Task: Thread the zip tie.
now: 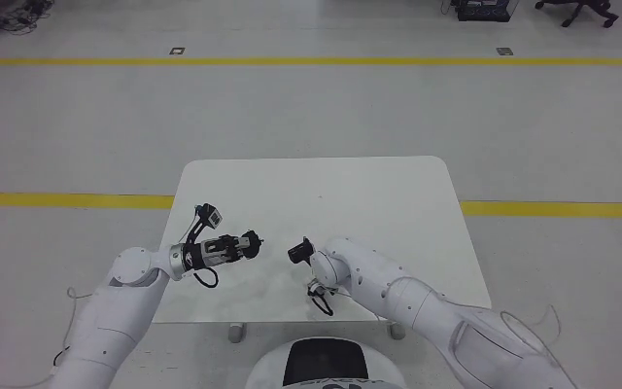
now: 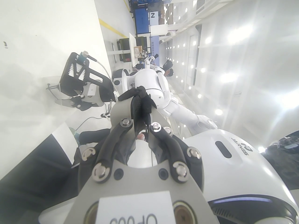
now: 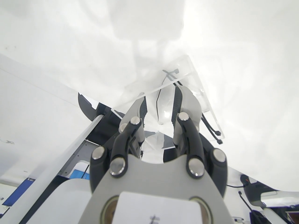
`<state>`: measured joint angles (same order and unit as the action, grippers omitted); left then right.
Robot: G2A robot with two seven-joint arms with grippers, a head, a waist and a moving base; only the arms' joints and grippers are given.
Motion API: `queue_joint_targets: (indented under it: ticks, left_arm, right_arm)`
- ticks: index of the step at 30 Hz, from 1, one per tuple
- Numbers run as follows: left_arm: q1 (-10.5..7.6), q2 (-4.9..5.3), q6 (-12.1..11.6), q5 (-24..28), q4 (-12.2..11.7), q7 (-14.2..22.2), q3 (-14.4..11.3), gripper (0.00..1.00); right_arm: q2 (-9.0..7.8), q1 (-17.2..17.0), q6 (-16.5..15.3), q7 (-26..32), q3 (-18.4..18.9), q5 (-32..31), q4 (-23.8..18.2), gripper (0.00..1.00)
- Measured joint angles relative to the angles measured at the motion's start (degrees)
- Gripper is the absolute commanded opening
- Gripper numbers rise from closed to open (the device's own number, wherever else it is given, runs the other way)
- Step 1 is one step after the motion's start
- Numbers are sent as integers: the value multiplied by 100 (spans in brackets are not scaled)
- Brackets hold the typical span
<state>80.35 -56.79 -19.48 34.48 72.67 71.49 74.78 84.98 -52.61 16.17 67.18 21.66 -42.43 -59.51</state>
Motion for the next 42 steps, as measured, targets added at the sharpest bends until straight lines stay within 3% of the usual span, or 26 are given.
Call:
queue_joint_targets:
  ticks: [15,26,42]
  left_arm:
    - [0,0,0,0,0,0,0,0]
    - [0,0,0,0,0,0,0,0]
    - [0,0,0,0,0,0,0,0]
  right_arm:
    - [190,47,-4,-10,6,-138,326,20]
    - [260,-9,323,219,-86,-617,107,20]
    - [346,-181,298,517,7,-1101,39,19]
